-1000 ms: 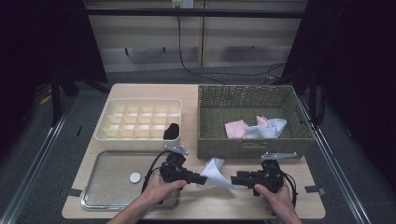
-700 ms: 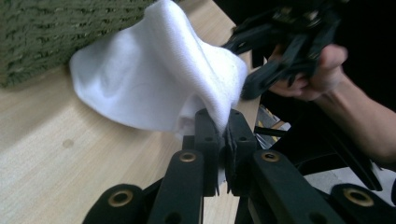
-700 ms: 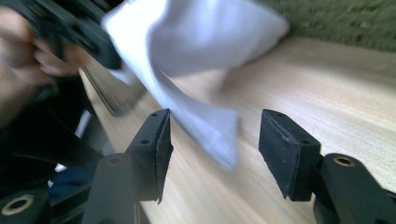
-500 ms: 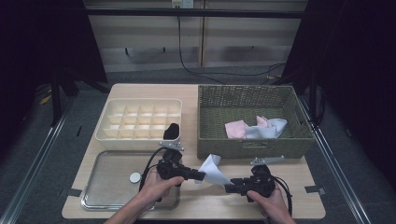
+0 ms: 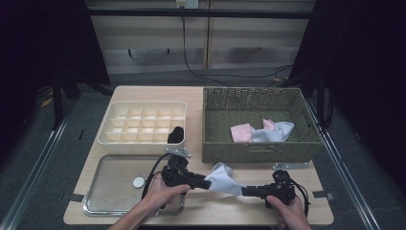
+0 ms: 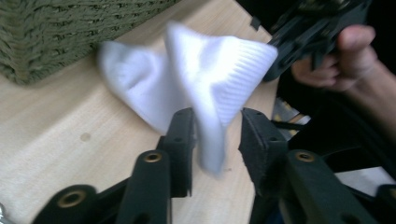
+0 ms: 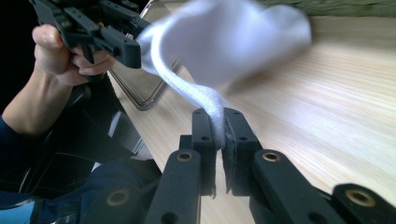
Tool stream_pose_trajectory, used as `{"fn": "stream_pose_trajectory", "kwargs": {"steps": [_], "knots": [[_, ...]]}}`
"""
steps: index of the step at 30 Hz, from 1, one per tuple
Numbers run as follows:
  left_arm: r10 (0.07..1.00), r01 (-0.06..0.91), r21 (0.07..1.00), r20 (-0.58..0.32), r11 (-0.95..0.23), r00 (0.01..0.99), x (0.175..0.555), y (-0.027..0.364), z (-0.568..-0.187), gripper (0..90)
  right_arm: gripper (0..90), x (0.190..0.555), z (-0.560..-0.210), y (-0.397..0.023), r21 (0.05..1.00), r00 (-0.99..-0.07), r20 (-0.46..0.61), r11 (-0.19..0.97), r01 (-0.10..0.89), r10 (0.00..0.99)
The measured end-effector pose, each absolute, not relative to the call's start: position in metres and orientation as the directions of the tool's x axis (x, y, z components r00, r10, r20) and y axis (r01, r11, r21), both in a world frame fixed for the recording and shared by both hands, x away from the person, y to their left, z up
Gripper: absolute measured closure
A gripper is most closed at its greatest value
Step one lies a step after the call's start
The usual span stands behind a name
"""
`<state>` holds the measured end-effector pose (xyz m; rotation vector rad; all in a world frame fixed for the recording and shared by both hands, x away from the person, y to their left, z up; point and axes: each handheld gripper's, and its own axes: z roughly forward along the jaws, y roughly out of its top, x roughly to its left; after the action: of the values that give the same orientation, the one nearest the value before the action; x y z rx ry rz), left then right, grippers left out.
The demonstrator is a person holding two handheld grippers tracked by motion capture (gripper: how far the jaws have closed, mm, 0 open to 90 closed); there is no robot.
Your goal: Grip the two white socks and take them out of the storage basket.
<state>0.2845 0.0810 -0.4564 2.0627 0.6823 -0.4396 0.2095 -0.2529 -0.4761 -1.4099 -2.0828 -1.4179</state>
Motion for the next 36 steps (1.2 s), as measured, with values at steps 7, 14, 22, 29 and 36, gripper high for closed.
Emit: {"fn": "stream_pose_trajectory", "kwargs": {"steps": [7, 14, 22, 29, 36], "knots": [[0.316, 0.638, 0.639, -0.555, -0.429, 0.769, 0.288, 0.082, -0.456, 54.9, 84.0, 0.198, -0.476, -0.281, 0.544, -0.448, 0.673, 0.016, 0.839, 0.588], [0.384, 0.658, 0.631, -0.536, -0.411, 0.752, 0.303, 0.081, -0.464, 51.9, 83.1, 0.197, -0.480, -0.303, 0.502, -0.394, 0.678, 0.001, 0.865, 0.620], [0.459, 0.693, 0.585, -0.521, -0.421, 0.720, 0.324, 0.070, -0.489, 49.7, 83.7, 0.203, -0.481, -0.305, 0.528, -0.398, 0.661, -0.017, 0.849, 0.637], [0.443, 0.655, 0.591, -0.484, -0.471, 0.755, 0.324, 0.047, -0.500, 51.3, 83.8, 0.203, -0.481, -0.302, 0.536, -0.406, 0.654, -0.013, 0.844, 0.639], [0.475, 0.648, 0.590, -0.446, -0.481, 0.759, 0.320, 0.049, -0.500, 88.6, 83.9, 0.202, -0.481, -0.304, 0.540, -0.406, 0.652, -0.016, 0.842, 0.640]]}}
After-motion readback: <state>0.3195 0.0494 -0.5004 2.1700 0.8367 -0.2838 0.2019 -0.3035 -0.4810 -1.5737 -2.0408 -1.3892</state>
